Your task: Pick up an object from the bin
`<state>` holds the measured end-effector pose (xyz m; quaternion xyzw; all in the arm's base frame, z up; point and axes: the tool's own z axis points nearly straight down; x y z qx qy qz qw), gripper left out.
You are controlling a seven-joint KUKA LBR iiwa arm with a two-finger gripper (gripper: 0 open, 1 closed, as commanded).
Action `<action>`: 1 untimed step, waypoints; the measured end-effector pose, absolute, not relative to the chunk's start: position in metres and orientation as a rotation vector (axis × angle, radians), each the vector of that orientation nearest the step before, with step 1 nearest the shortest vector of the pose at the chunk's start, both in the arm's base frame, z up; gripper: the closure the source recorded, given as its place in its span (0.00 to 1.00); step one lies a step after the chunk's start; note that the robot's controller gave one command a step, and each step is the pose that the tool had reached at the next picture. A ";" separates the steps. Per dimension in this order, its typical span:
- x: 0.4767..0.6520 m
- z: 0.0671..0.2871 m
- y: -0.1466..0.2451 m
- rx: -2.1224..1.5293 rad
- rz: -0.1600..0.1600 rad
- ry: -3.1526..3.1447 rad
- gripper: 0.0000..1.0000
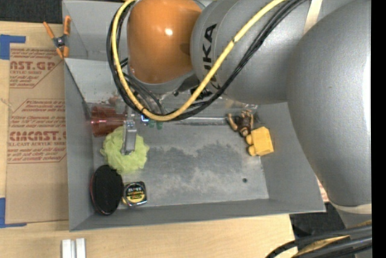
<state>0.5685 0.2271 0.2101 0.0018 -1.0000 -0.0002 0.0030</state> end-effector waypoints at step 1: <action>0.570 0.215 0.226 0.002 -0.003 -3.143 0.00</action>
Offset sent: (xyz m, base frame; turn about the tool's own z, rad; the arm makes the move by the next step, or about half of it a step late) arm -0.0720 0.0171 -0.0569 -0.5227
